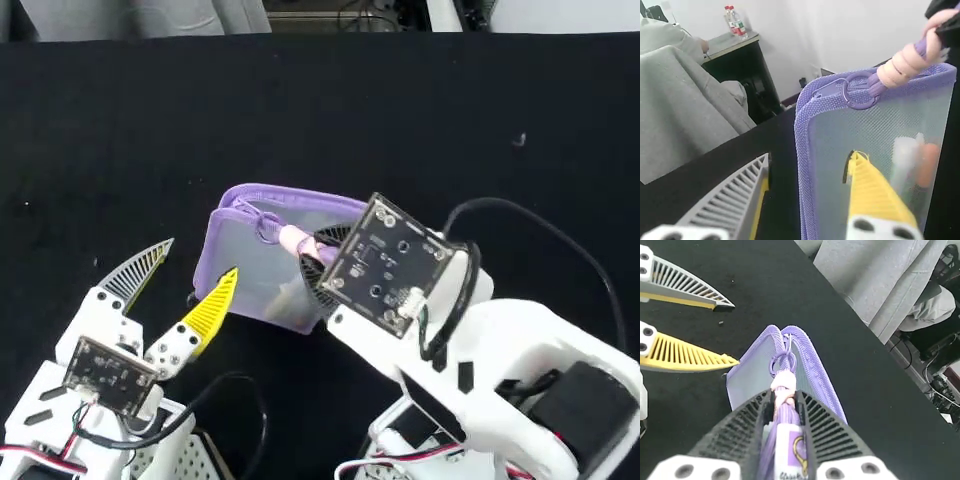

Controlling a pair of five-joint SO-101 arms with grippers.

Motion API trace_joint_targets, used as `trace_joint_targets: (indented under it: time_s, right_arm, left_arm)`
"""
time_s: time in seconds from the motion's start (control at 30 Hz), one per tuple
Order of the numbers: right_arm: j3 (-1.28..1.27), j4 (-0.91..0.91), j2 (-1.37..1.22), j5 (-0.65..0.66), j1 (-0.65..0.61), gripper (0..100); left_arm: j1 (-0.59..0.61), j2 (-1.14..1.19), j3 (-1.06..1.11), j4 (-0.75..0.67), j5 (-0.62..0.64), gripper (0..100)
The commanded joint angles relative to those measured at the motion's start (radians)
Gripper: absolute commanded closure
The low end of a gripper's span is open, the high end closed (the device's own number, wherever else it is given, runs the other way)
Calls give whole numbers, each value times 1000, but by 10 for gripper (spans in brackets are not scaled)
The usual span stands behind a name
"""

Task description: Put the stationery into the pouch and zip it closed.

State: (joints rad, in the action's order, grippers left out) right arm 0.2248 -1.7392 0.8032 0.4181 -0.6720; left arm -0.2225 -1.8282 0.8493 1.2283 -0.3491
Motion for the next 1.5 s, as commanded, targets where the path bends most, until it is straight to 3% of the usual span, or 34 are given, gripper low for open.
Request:
trace_joint_targets:
  time_s: [0.0, 0.3, 0.7, 1.03, 1.47]
  right_arm:
    - [-15, -28, 10, 9, -12, 985]
    - [-108, -29, 62, 84, -213, 985]
    - [-134, -29, 120, 132, -216, 985]
    - [-133, -29, 143, 164, -215, 985]
    - [-200, -29, 236, 241, -215, 985]
  left_arm:
    - [-12, 3, -48, -5, -17, 746]
    - [-13, 3, -48, -5, -17, 746]
    - [-16, 3, -35, 8, -14, 750]
    - [-410, 3, -12, 161, -11, 751]
    - [-420, 3, -7, 204, -8, 751]
